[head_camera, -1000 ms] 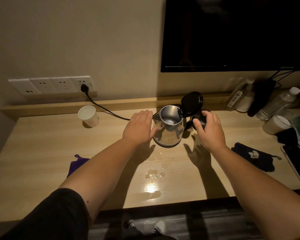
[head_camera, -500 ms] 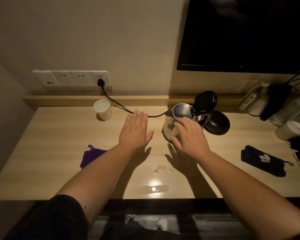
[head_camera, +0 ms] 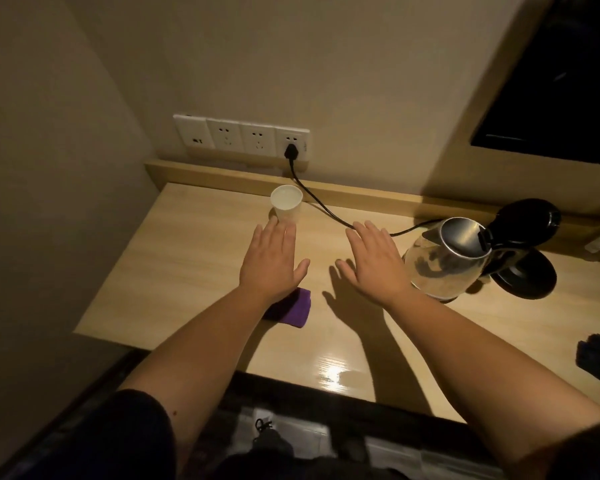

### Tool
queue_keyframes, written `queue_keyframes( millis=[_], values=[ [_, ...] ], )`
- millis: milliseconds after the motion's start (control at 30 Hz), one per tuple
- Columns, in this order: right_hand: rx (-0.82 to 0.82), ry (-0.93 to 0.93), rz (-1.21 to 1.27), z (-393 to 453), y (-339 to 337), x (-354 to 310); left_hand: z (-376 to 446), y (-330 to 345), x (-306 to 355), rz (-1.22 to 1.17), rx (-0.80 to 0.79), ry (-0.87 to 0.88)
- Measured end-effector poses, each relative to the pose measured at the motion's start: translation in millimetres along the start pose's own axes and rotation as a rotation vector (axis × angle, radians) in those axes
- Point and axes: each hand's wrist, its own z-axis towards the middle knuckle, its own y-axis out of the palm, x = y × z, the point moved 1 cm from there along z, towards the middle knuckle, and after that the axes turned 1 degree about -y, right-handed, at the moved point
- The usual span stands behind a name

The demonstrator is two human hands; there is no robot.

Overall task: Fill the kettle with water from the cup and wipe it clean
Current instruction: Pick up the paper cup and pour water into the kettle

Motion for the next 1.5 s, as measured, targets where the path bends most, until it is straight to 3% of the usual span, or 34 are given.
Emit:
queue_keyframes(
  millis=[367,767,933,1100,1200,1500],
  values=[
    [-0.048,0.139,0.045,70,41,-61,41,48,-86,-0.176,-0.026,-0.035],
    [-0.125,0.296,0.023,91,102,-44,118,111,-84,-0.746,-0.174,-0.291],
    [-0.12,0.442,0.049,45,106,-27,139,130,-70,-0.981,-0.138,-0.34],
    [-0.035,0.751,0.078,-58,117,2,149,137,-64,-1.113,-0.099,-0.39],
    [-0.14,0.902,0.028,-90,126,15,151,140,-64,-1.139,-0.079,-0.415],
    [-0.232,0.927,0.035,-97,140,22,152,131,-53,-1.097,-0.066,-0.458]
  ],
)
